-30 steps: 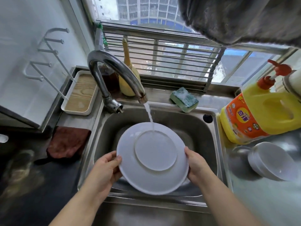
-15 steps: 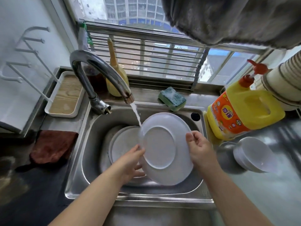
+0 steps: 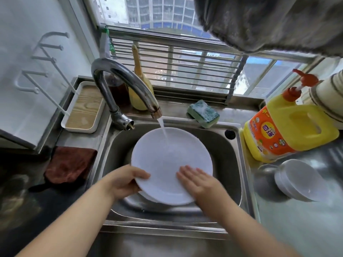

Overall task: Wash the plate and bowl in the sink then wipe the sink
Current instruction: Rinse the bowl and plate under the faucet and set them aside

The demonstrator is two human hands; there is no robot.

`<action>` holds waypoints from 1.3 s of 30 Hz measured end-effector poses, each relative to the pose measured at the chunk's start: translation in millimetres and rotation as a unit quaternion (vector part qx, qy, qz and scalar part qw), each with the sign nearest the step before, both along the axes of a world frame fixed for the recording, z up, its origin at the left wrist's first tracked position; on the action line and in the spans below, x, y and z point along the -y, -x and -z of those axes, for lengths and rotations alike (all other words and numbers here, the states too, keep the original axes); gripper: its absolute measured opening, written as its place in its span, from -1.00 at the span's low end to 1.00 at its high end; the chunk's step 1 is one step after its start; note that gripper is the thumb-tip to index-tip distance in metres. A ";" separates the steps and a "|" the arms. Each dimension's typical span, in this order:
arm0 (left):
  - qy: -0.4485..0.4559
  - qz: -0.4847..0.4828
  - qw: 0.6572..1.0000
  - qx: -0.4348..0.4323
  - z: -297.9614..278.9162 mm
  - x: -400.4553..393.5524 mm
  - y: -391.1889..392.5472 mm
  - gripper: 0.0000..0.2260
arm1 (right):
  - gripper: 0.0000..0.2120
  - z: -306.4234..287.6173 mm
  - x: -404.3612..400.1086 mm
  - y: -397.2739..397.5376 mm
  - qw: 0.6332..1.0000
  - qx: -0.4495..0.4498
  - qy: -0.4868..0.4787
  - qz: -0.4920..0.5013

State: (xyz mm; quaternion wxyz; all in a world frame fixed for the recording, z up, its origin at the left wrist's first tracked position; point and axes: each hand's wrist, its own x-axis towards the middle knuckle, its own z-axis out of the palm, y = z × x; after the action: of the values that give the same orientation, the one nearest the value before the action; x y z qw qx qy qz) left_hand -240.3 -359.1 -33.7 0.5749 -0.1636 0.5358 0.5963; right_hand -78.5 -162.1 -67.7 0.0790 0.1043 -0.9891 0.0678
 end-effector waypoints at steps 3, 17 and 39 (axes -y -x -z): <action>-0.024 -0.085 0.996 -0.029 2.9 -1.8 -5.6 -0.67 | -0.58 -2.7 -9.8 6.1 0.996 -0.052 -0.036 0.068; -0.030 -0.212 0.975 -0.060 18.3 -32.7 -44.7 -0.54 | -0.63 6.8 11.7 -2.0 0.994 -0.032 0.030 0.103; 0.204 0.051 0.963 -0.169 23.8 -26.1 -40.8 -0.70 | -0.69 -14.8 -41.9 -22.6 0.490 0.017 0.689 0.534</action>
State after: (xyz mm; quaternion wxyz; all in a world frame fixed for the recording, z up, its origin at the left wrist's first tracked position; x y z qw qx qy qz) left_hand -199.5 -332.9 -57.5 0.4598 -0.1467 0.7432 0.4634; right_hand -55.9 -120.2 -52.9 0.1299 -0.5329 -0.4950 0.6739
